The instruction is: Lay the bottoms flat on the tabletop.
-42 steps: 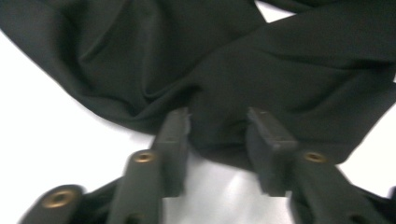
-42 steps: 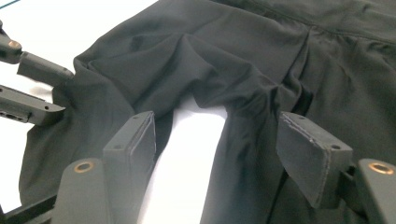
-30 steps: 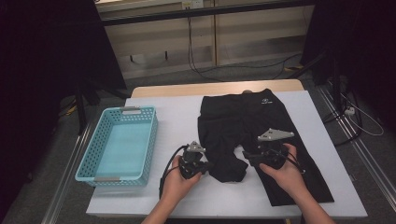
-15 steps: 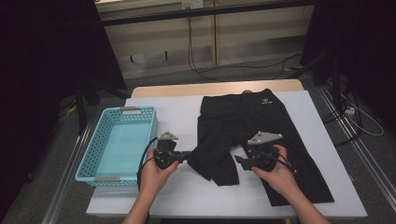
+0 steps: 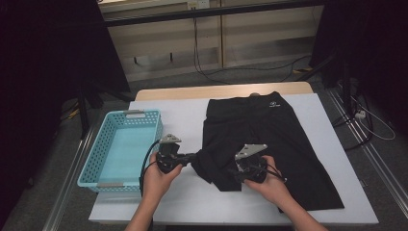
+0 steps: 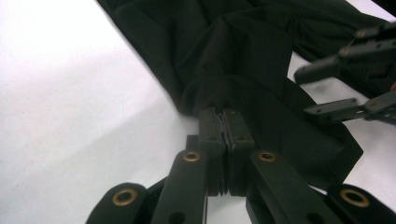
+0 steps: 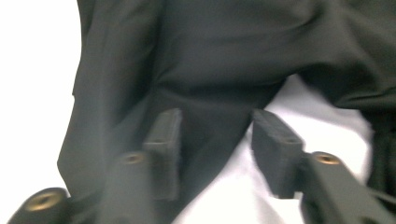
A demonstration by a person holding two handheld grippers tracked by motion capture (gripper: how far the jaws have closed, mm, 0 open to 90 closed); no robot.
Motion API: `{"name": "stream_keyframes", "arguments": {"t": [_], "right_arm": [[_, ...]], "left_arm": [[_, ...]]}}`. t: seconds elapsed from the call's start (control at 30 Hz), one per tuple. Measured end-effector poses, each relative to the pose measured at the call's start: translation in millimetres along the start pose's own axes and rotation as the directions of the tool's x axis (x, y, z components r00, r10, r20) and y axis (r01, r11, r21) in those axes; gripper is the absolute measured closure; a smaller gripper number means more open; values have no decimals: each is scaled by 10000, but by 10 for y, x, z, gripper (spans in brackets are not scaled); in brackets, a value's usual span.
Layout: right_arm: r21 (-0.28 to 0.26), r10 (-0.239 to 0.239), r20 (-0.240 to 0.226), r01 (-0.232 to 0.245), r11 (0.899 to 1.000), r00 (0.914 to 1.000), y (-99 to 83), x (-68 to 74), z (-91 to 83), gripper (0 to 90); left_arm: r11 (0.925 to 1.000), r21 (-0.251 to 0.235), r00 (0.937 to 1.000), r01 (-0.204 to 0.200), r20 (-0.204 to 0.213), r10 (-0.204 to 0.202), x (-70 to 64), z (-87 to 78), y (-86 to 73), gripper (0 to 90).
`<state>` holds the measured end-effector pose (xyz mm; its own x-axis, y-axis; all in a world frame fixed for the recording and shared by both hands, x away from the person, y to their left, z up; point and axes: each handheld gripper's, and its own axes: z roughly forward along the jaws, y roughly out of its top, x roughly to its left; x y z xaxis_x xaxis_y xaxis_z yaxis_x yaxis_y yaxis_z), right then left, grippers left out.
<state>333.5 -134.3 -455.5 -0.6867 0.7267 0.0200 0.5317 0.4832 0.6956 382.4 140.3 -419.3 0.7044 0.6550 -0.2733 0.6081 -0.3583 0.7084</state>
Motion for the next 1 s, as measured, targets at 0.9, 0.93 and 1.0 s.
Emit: {"name": "stream_keyframes", "arguments": {"t": [0.9,0.93,1.0], "right_arm": [[-416,764,1480,-710,9966,9860,-161,-502,-384,891],[-396,801,1484,-750,9964,9857,-167,-507,-377,890],[-294,747,1500,-711,9970,9859,-174,-504,-362,887]], "left_arm": [[9985,-168,9984,-520,-236,516,-133,159,-57,394],[9983,-57,9981,-574,-233,572,-143,175,-74,398],[9978,220,9979,-629,-122,632,-169,213,-105,410]]}}
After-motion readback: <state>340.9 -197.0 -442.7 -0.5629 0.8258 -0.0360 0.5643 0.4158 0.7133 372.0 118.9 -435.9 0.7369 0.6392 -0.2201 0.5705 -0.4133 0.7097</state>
